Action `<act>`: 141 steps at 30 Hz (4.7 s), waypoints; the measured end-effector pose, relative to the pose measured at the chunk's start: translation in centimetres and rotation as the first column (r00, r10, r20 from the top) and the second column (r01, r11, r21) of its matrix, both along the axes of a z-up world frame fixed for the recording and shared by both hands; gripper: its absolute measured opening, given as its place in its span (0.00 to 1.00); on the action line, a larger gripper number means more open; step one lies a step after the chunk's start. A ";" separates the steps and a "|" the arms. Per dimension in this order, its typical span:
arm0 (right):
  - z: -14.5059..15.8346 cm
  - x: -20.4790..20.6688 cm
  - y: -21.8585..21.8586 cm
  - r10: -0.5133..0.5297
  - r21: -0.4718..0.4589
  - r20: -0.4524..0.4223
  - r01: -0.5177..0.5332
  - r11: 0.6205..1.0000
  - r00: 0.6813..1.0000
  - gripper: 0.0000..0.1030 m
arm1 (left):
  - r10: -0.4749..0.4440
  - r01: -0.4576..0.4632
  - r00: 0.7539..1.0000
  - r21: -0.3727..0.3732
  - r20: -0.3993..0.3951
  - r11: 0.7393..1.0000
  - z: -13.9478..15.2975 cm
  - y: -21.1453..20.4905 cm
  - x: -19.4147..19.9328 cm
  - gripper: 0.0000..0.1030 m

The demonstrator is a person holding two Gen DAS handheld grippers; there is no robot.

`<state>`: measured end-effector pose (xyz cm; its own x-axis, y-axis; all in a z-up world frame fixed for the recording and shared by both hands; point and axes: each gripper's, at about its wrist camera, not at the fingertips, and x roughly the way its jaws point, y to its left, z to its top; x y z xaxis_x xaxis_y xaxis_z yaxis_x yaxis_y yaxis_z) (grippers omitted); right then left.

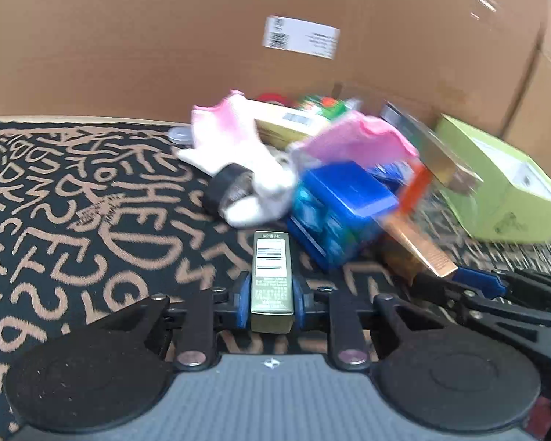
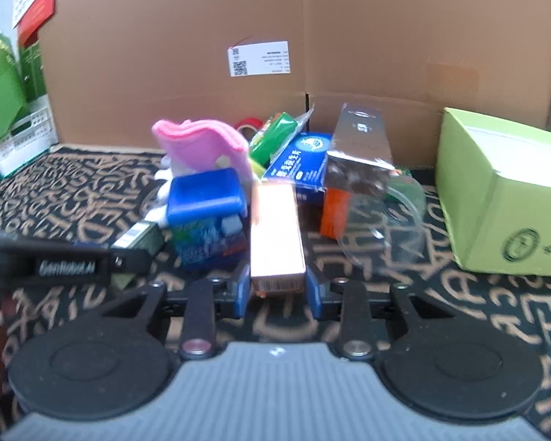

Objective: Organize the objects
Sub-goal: 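Grasp the small pale green box with the left tool while the right tool grasps the tall copper box, then carry both held boxes over the open lime-green box, then open both tools to drop the boxes into the lime-green box, then move both open tools back to the pile, then grasp the blue cube container with the left tool while the right tool grasps the clear plastic cup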

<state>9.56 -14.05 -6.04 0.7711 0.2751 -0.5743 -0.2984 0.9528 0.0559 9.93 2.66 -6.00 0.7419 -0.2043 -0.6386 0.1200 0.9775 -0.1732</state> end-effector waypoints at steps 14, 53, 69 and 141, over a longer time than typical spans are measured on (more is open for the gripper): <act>0.1 -3.2 -0.4 0.064 -0.039 -0.063 -0.066 0.997 0.996 0.40 | -0.068 0.069 0.997 0.082 -0.023 0.994 0.4 -1.0 -1.3 0.34; 10.1 7.1 -21.3 -0.294 -0.052 0.166 0.306 0.951 0.941 0.29 | -0.419 0.413 0.875 0.076 0.243 0.908 11.0 -27.5 10.9 0.23; 4.5 18.7 -23.9 -0.259 -0.068 -0.024 0.257 0.964 0.966 0.70 | -0.343 0.343 0.902 0.045 0.262 0.938 8.1 -27.7 13.8 0.91; 0.2 2.9 -4.6 -0.147 -0.139 0.167 0.171 0.975 0.975 0.06 | -0.162 0.159 0.970 0.028 0.179 0.987 2.3 -0.9 -3.6 0.69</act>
<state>12.44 -18.69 -5.87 0.8807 0.0605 -0.4698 -0.1356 0.9825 -0.1276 6.32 1.80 -3.72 0.8032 -0.3227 -0.5006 0.3037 0.9449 -0.1219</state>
